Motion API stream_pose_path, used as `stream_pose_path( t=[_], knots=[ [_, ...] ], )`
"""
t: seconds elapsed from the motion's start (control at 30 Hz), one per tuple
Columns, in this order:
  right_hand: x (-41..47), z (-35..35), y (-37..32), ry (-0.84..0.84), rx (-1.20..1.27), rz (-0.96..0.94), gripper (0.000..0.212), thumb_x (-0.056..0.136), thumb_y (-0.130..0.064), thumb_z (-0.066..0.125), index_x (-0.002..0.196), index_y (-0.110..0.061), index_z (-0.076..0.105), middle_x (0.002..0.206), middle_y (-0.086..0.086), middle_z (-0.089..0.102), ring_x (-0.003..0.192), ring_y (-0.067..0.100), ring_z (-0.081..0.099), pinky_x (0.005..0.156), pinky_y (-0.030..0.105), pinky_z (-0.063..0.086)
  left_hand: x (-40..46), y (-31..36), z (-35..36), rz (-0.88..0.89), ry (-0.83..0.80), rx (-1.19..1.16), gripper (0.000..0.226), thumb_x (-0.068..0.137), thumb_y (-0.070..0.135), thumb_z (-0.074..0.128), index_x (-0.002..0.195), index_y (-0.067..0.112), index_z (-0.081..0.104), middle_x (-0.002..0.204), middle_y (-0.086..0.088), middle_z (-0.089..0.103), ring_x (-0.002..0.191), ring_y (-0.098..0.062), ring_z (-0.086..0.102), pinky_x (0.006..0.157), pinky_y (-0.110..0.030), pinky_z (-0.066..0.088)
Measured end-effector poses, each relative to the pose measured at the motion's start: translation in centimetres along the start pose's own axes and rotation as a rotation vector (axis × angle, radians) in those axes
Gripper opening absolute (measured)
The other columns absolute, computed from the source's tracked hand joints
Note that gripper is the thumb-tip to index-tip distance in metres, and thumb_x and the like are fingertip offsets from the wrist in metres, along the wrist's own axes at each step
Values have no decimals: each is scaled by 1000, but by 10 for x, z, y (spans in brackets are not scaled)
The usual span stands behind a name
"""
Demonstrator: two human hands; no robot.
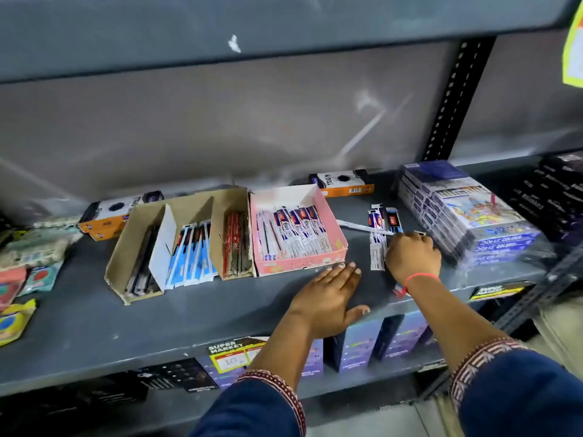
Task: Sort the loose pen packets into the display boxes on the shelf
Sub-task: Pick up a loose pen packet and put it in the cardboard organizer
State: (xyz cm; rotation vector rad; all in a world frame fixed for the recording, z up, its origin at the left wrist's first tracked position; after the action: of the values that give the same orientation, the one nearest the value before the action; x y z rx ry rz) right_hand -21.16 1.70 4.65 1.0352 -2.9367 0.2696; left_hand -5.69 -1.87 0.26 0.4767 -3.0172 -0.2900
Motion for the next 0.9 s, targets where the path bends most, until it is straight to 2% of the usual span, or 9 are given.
stream_pose_path(
  t=[0.2,0.5,0.63,0.73,0.8,0.9],
  knots=[
    [21,2,1,-156,58,47,40,87,-9,43,125,-3,53,132,19,51,126,38,43,99,46,42,0,-1,1,16,61,80,75,91,54,38,145,10,7,156,-9,7,142,-21,2,104,-21,-19],
    [43,4,11,-228,177,92,37,86,-6,43,120,0,58,124,25,58,118,40,52,97,45,47,2,-3,4,-25,20,83,76,91,57,34,145,14,3,156,-4,3,142,-16,-1,103,-21,-17],
    [47,5,10,-218,233,111,36,87,-3,42,122,1,48,124,27,57,117,42,53,95,46,46,2,-2,2,-15,40,81,76,90,57,36,145,14,5,156,-5,5,142,-17,1,101,-19,-21],
    [54,8,11,-261,321,168,39,85,0,45,124,1,42,124,27,57,115,42,55,98,49,46,2,-3,4,-20,44,94,77,90,58,36,145,14,5,156,-5,5,142,-17,1,106,-24,-15],
    [59,11,13,-294,369,207,41,84,2,49,125,4,43,117,26,61,108,40,58,98,50,47,2,-4,5,-21,44,92,77,90,58,36,145,15,4,156,-4,5,142,-17,1,107,-25,-13],
    [64,13,13,-338,372,212,35,83,4,50,117,7,54,97,21,63,86,33,60,89,43,50,2,-5,5,-23,39,89,77,90,58,36,145,16,3,157,-3,4,142,-16,0,106,-24,-14]
  ],
)
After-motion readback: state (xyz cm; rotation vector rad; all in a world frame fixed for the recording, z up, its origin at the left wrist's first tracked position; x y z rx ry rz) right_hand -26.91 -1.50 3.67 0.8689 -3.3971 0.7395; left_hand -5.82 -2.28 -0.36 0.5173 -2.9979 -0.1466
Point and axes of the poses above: each hand's wrist, its own x-axis towards the middle knuckle, its own z-axis out of the palm, y = z × x, the point moved 6 cm from there along x, towards the middle knuckle
